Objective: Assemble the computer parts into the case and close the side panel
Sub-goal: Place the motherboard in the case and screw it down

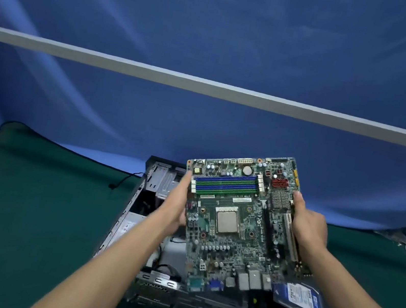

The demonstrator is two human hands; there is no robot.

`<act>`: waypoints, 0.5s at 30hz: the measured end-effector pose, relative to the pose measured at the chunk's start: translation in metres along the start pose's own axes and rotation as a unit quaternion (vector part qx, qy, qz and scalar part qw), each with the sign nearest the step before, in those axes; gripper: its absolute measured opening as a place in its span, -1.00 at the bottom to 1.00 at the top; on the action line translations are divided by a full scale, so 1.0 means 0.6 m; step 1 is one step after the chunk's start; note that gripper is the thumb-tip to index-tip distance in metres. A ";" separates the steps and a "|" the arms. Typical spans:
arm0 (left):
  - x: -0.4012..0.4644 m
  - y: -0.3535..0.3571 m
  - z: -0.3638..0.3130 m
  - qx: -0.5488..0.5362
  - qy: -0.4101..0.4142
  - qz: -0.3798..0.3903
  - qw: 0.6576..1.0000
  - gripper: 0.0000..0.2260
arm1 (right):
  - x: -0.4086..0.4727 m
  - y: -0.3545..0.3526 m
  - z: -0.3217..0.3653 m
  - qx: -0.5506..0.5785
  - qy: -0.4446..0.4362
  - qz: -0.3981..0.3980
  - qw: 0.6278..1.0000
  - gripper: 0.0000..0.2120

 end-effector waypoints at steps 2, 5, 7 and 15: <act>0.001 -0.007 0.015 0.040 0.021 -0.045 0.998 -0.52 | -0.022 0.011 -0.003 0.003 0.024 0.011 1.000 -0.40; 0.011 -0.035 0.020 0.129 0.053 -0.130 0.982 -0.63 | -0.049 0.037 -0.017 0.046 0.079 0.093 0.992 -0.42; 0.022 -0.056 0.024 0.185 0.057 -0.159 0.968 -0.65 | -0.070 0.060 -0.028 0.070 0.105 0.181 0.975 -0.34; 0.030 -0.104 0.085 0.379 0.042 -0.242 0.892 -0.68 | -0.124 0.133 -0.088 0.066 0.148 0.262 0.951 -0.44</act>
Point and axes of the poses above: each hand's wrist, its own x-axis towards the middle knuckle, its own y-axis out of the palm, z = x × y, the point moved 5 cm from there along x, towards the middle knuckle, and after that the axes turned 2 degrees about -y, right-handed, at the moved point
